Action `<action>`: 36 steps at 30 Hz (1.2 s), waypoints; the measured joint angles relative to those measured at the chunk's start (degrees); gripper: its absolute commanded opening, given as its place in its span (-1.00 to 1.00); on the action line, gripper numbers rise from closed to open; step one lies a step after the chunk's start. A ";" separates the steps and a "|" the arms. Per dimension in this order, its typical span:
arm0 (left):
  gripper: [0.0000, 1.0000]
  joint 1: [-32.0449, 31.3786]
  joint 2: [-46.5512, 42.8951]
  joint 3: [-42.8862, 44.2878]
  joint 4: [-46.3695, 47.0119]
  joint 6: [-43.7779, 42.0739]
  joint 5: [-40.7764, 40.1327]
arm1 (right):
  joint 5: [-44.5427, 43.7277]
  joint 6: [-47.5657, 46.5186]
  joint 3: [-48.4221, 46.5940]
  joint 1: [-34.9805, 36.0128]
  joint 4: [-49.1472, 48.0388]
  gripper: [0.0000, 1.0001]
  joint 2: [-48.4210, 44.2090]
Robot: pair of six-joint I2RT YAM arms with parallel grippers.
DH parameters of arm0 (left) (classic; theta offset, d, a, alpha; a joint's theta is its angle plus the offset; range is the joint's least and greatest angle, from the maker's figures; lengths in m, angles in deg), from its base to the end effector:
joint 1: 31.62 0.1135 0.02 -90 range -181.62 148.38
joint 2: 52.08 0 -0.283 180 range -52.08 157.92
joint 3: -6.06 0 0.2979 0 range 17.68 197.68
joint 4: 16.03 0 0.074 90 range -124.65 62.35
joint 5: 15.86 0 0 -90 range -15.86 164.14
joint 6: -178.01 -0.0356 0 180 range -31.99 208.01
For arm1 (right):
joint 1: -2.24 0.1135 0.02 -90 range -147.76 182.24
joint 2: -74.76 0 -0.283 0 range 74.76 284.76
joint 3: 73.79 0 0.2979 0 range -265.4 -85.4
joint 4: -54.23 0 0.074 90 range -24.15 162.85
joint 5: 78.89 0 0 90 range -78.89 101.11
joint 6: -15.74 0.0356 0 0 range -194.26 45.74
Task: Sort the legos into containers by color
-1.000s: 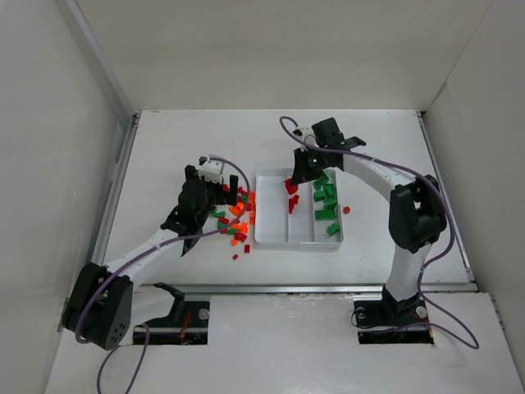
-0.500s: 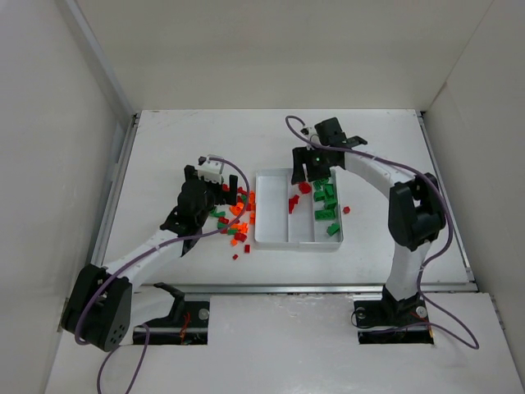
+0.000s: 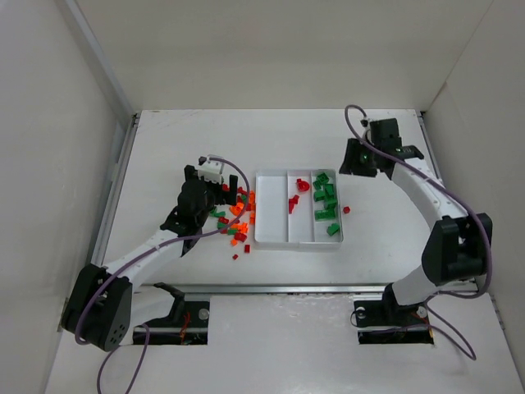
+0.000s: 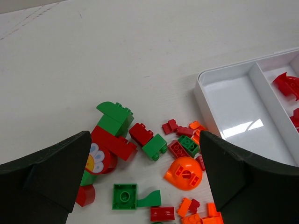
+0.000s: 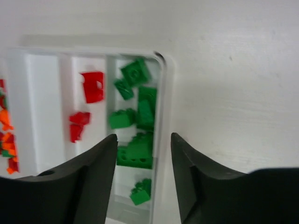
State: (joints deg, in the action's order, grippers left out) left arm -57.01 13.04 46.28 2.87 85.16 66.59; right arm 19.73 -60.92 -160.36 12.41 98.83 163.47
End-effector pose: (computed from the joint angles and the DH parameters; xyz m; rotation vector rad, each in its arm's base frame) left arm 0.2548 -0.1158 0.2334 0.3121 1.6487 -0.1864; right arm 0.3791 0.0734 0.3058 -0.0053 2.4072 0.3719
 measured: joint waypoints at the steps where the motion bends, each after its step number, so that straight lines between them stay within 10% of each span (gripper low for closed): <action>1: 1.00 0.00 0.00 0.00 0.02 0.00 -0.02 | -0.07 0.31 2.14 -1.25 0.02 0.04 -0.11; 27: 1.00 0.00 2.21 0.02 -0.33 -1.14 -0.04 | -3.56 1.33 11.47 -2.47 2.56 0.04 10.25; 36: 1.00 0.00 2.10 0.02 -0.33 -1.07 -0.07 | -7.13 2.14 11.47 -1.68 2.29 -0.29 10.27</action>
State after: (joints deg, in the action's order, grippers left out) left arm -57.01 15.14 46.30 2.55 84.09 66.52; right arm 12.61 -58.78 -148.89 10.73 101.12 173.74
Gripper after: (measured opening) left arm 0.997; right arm 0.381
